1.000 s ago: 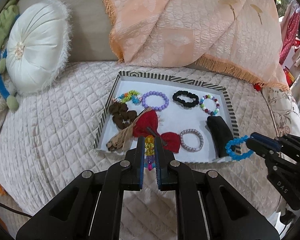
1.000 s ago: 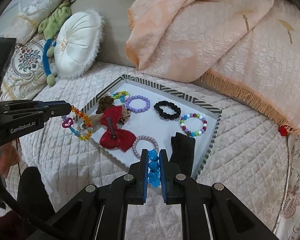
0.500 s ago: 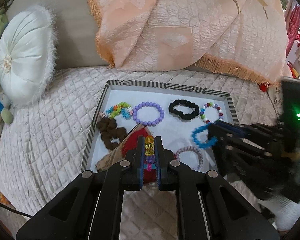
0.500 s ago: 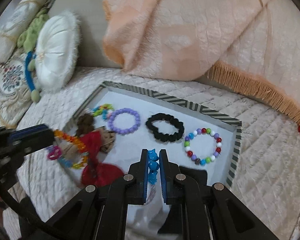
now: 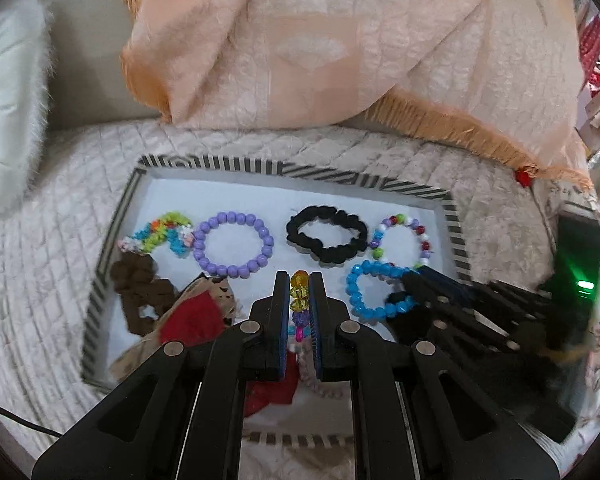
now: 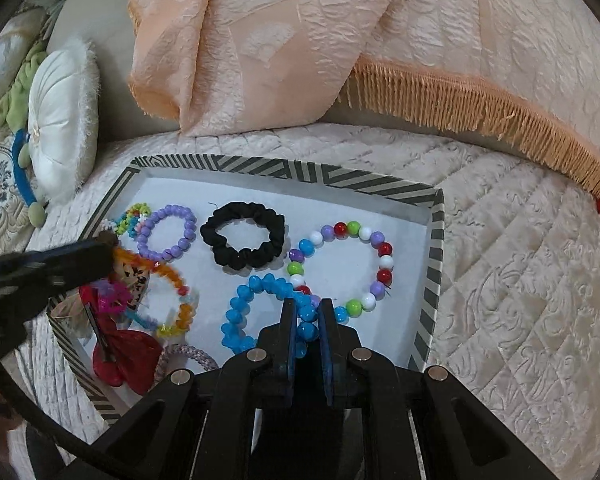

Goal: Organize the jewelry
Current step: 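Lower the blue bracelet into the tray with the right tool while the left tool lowers the orange-yellow bracelet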

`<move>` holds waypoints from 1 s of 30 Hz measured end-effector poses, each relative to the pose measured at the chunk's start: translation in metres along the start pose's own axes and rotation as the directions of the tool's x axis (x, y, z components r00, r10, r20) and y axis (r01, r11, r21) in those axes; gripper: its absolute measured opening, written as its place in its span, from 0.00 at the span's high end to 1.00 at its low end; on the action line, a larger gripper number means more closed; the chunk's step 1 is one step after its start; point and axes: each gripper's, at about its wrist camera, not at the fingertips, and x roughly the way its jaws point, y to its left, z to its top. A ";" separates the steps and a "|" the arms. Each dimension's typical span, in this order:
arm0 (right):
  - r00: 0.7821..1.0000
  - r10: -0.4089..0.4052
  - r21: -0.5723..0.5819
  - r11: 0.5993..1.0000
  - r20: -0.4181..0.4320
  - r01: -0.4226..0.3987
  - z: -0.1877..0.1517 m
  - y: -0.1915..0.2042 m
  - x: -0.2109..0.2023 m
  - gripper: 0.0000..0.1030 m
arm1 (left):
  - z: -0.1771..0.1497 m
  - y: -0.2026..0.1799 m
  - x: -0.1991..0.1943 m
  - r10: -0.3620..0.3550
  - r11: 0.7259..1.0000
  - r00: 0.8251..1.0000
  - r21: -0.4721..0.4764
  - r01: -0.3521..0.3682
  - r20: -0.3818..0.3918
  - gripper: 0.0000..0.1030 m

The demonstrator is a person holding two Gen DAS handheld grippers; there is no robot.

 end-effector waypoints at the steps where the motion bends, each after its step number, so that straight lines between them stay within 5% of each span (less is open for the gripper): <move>1: 1.000 0.001 0.003 1.000 0.001 -0.001 0.000 0.000 0.000 0.91 | 0.000 0.002 0.007 0.005 1.000 1.000 -0.005 -0.005 -0.008 0.92; 18: 0.999 0.019 0.027 0.999 0.031 -0.020 0.008 0.005 0.009 0.89 | -0.010 0.033 0.047 0.057 0.997 0.997 -0.051 -0.060 -0.046 0.92; 23: 0.998 0.030 0.043 0.999 0.061 -0.033 0.002 0.004 -0.007 0.73 | -0.014 0.036 0.047 0.054 0.997 0.997 -0.059 -0.058 -0.059 0.91; 25: 0.997 0.028 0.046 0.998 0.069 -0.032 -0.001 0.005 -0.011 0.73 | -0.017 0.037 0.043 0.055 0.997 0.997 -0.056 -0.058 -0.055 0.87; 30: 0.995 0.020 0.051 0.998 0.096 -0.025 -0.009 0.011 -0.025 0.72 | -0.026 0.041 0.024 0.053 0.996 0.999 -0.065 -0.053 -0.003 0.56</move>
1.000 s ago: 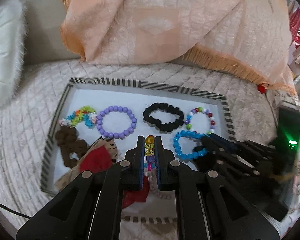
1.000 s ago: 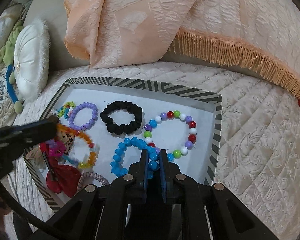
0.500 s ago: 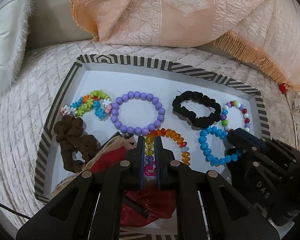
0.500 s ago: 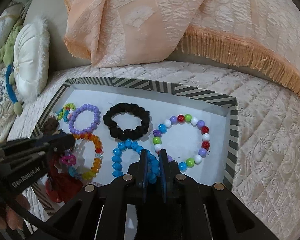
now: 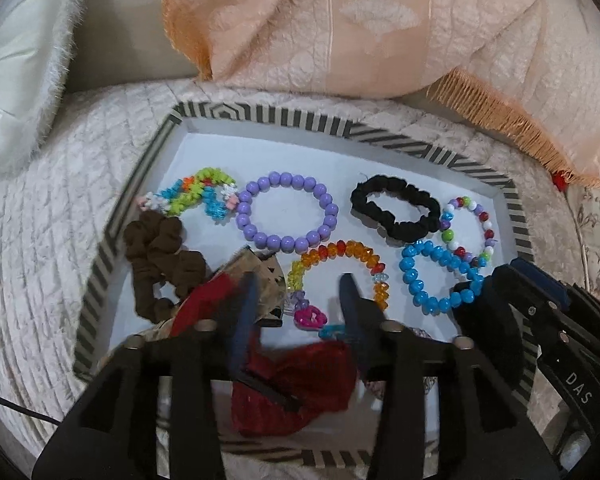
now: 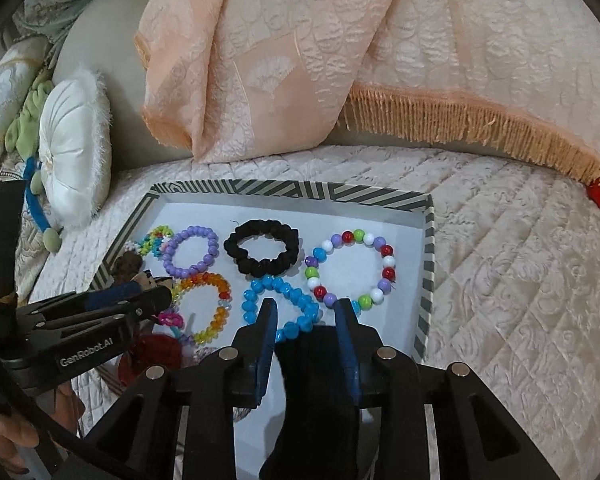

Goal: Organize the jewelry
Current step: 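Lower the blue bracelet into the tray with the right tool while the left tool lowers the orange-yellow bracelet, then open both tools and withdraw them from the tray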

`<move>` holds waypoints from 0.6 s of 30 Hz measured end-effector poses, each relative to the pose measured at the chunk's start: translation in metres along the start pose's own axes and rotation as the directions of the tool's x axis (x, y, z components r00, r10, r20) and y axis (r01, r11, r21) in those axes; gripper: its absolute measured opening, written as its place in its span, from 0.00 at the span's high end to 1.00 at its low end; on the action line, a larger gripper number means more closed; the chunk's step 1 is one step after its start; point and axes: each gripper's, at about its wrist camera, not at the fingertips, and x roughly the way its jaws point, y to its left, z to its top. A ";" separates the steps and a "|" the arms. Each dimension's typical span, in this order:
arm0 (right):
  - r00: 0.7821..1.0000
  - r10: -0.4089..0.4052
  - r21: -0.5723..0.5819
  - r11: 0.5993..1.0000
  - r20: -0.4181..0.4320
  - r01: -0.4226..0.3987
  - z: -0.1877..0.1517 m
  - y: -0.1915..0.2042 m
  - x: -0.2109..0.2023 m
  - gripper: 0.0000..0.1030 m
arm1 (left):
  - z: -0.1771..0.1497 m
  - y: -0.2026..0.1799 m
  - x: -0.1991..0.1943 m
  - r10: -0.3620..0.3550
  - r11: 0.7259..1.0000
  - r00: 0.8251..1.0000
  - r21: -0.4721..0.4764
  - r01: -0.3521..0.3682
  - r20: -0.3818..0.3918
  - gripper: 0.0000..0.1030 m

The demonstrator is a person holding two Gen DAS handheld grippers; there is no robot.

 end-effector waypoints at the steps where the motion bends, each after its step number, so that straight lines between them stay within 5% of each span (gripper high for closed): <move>1: 1.000 -0.005 -0.005 1.000 0.007 0.005 -0.002 0.002 -0.003 0.72 | -0.002 0.001 -0.004 0.006 1.000 1.000 0.001 -0.006 0.012 0.56; 18: 0.996 -0.027 0.045 0.999 0.080 0.024 -0.043 0.045 -0.056 0.67 | -0.054 0.014 -0.091 0.062 0.998 0.978 0.012 -0.065 0.201 0.56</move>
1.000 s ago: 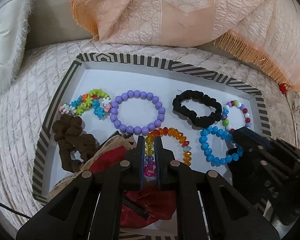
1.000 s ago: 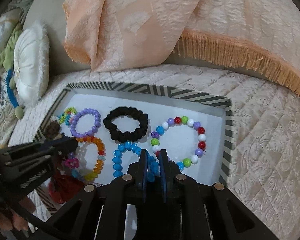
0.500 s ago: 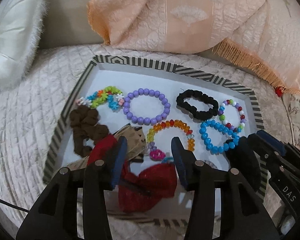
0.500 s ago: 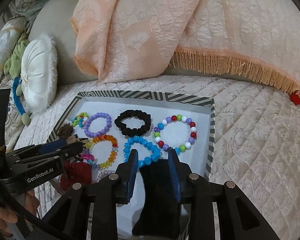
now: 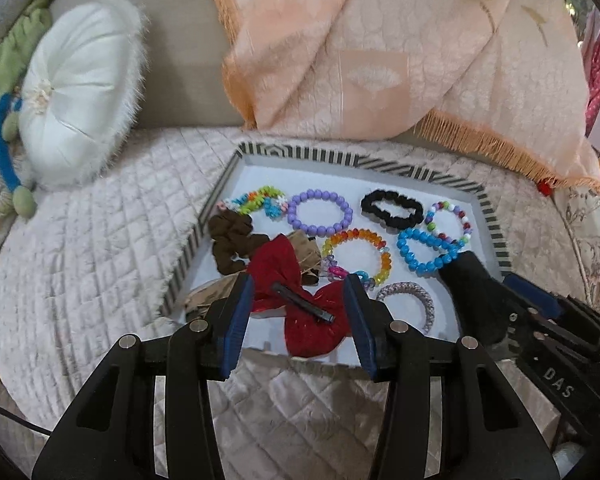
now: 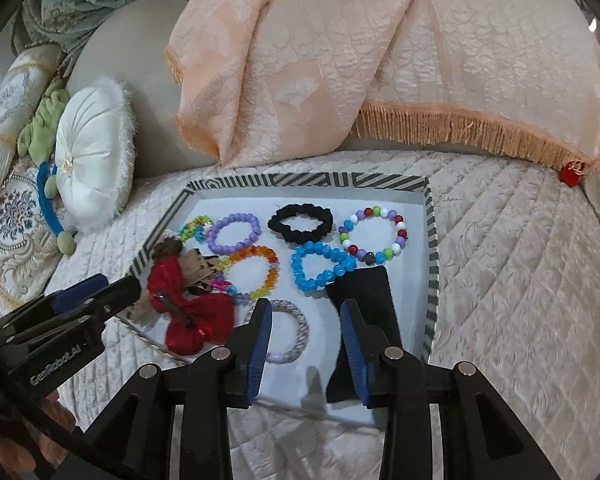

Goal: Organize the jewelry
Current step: 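Open both tools and withdraw them from the tray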

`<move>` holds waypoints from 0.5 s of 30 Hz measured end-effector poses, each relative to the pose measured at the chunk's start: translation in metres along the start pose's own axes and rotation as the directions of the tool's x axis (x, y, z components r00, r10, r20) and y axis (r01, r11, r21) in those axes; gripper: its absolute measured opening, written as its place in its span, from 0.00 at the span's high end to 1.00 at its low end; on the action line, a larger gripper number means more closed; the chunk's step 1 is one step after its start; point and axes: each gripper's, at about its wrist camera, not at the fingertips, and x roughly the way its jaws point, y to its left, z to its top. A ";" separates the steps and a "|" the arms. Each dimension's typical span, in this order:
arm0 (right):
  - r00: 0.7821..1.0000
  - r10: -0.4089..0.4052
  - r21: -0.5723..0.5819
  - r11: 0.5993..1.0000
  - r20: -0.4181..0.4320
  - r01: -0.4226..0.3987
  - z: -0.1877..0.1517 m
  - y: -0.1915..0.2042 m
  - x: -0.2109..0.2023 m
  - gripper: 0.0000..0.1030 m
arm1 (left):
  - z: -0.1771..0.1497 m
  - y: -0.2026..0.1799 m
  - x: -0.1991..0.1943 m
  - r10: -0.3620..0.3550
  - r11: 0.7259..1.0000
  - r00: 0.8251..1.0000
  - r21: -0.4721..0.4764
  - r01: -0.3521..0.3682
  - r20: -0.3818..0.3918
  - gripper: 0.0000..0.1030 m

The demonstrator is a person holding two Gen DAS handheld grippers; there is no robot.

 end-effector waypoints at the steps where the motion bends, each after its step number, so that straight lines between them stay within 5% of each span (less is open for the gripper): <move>1: 1.000 -0.005 0.004 1.000 0.007 0.005 -0.001 0.002 -0.002 0.66 | -0.001 0.000 -0.005 0.002 1.000 1.000 0.001 -0.002 0.012 0.56; 15: 0.997 -0.040 -0.003 0.999 0.062 0.041 -0.010 0.033 -0.038 0.61 | -0.009 0.014 -0.050 0.029 1.000 0.995 -0.015 -0.027 0.092 0.56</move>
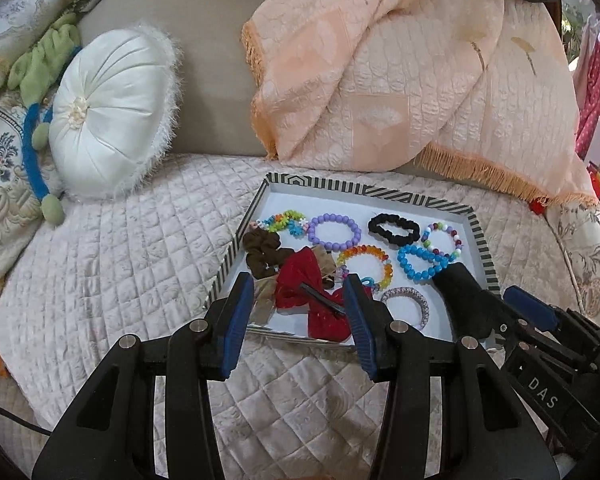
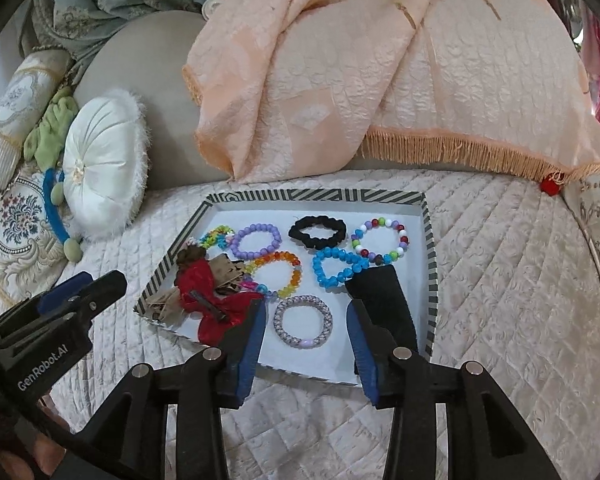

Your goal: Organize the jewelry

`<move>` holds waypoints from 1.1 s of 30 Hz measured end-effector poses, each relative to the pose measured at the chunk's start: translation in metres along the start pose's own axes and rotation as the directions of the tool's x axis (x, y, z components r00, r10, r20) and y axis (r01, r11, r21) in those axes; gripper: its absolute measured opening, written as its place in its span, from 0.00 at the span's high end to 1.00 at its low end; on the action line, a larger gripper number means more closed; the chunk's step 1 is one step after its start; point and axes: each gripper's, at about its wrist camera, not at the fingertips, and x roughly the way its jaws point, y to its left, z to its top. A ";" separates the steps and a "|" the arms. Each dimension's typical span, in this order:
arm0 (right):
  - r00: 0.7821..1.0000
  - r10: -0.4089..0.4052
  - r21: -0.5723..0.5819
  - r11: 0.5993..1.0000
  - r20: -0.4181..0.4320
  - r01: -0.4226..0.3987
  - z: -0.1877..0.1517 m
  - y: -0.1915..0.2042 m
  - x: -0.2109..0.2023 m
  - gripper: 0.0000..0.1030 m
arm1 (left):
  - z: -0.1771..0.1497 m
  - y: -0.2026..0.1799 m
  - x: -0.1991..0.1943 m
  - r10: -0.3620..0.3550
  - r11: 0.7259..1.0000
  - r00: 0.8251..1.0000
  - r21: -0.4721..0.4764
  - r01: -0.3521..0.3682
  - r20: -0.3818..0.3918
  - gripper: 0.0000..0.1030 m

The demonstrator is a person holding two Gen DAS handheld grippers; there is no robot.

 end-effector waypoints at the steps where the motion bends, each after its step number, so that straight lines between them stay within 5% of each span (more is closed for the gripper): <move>1: 1.000 0.001 0.000 1.000 0.004 -0.001 0.000 0.001 -0.002 0.60 | -0.001 0.001 -0.001 0.002 1.000 1.000 -0.003 -0.002 0.001 0.56; 33: 0.998 -0.054 -0.049 0.997 0.019 0.054 -0.003 0.011 -0.011 0.55 | -0.003 0.005 -0.008 0.013 1.000 1.000 -0.015 -0.013 0.014 0.56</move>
